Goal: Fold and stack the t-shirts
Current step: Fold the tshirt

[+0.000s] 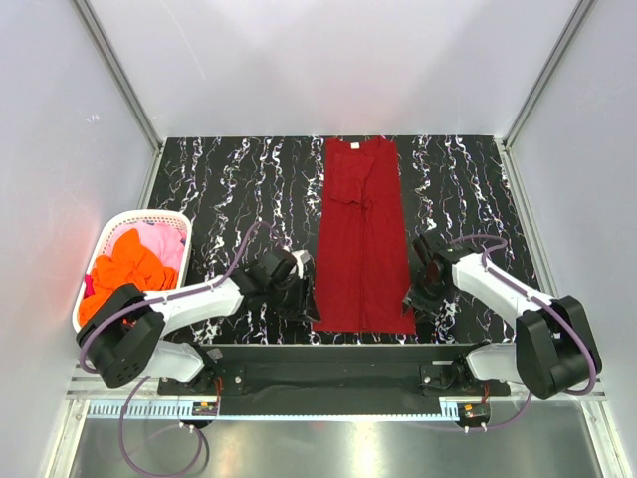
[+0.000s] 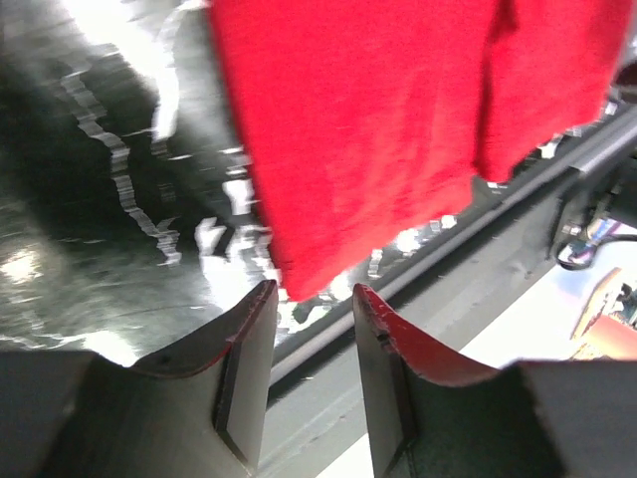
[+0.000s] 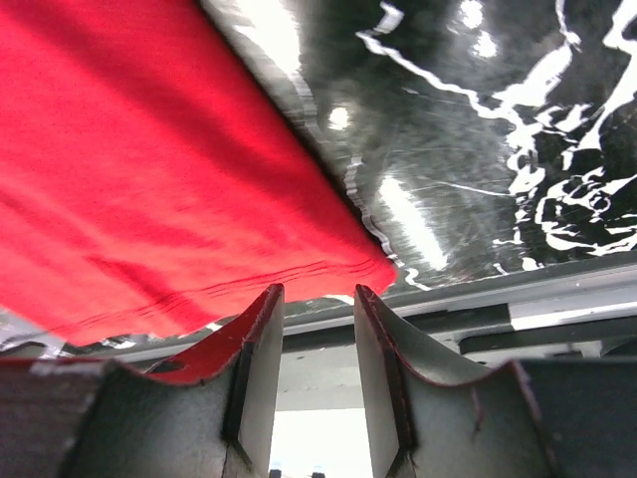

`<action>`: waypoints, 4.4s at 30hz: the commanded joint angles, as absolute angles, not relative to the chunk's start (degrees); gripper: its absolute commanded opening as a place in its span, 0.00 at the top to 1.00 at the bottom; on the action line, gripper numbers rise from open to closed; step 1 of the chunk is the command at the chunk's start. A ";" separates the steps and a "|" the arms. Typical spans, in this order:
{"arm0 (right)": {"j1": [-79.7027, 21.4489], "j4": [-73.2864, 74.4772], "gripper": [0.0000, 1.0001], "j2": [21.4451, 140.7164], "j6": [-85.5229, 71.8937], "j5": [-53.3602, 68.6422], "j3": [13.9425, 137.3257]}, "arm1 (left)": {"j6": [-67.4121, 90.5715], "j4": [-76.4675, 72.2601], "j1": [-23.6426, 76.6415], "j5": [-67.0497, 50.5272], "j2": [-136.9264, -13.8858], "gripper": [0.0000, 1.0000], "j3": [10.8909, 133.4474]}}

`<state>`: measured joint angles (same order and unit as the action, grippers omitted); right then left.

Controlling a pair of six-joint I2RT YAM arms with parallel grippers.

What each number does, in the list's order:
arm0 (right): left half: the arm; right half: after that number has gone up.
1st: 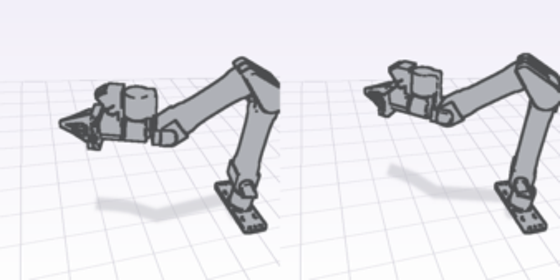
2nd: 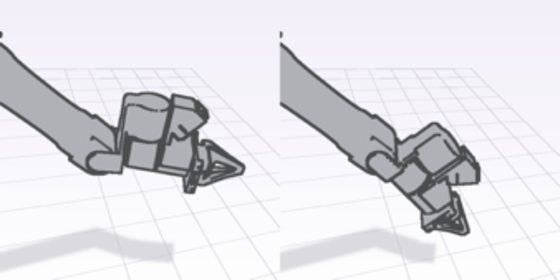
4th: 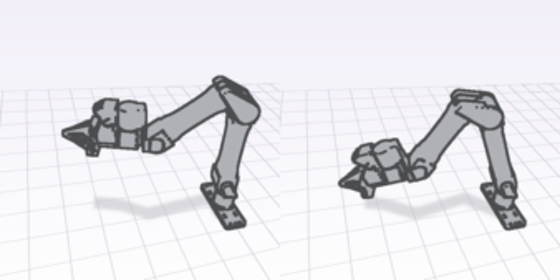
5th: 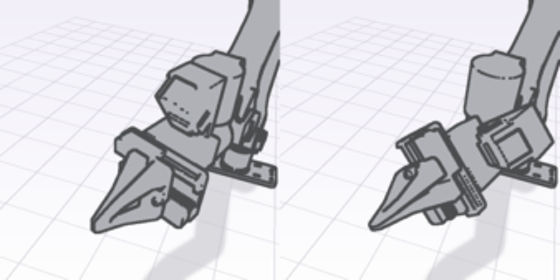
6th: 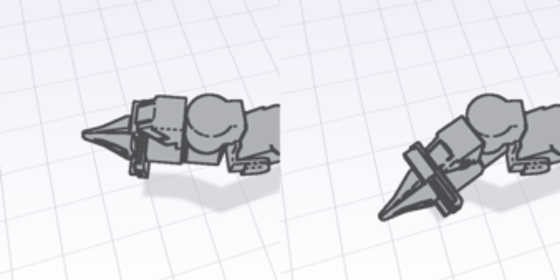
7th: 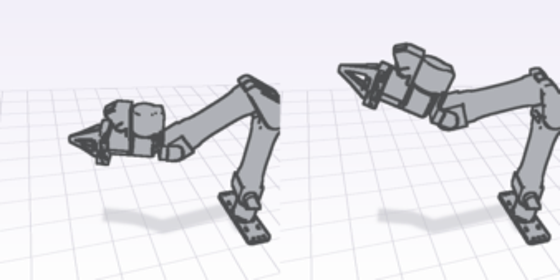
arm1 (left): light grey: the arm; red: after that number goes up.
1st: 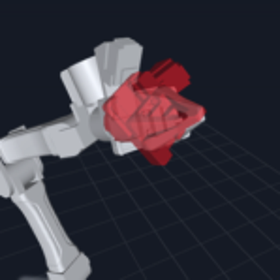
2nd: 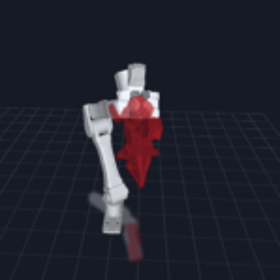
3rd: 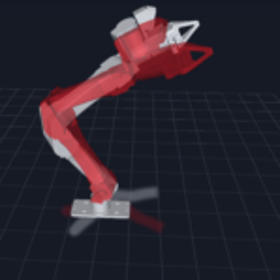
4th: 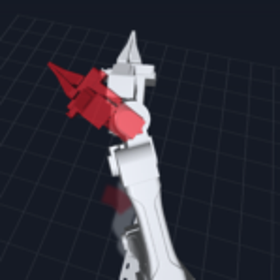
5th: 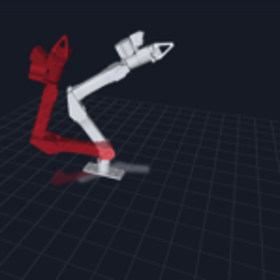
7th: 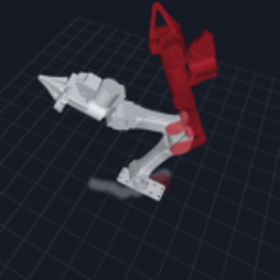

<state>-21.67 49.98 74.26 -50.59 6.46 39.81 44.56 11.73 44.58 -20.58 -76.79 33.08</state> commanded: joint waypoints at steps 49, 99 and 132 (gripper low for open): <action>-15.03 48.96 0.73 63.90 -43.15 13.62 37.97 | 55.63 7.91 63.72 -13.36 -102.13 1.00 55.02; -15.73 50.27 0.72 64.87 -43.86 11.51 42.62 | 46.14 25.75 62.75 -5.54 -97.73 0.73 62.84; -15.64 51.59 0.50 74.18 -36.48 15.02 40.79 | 44.12 23.38 54.86 -14.68 -86.76 0.67 56.45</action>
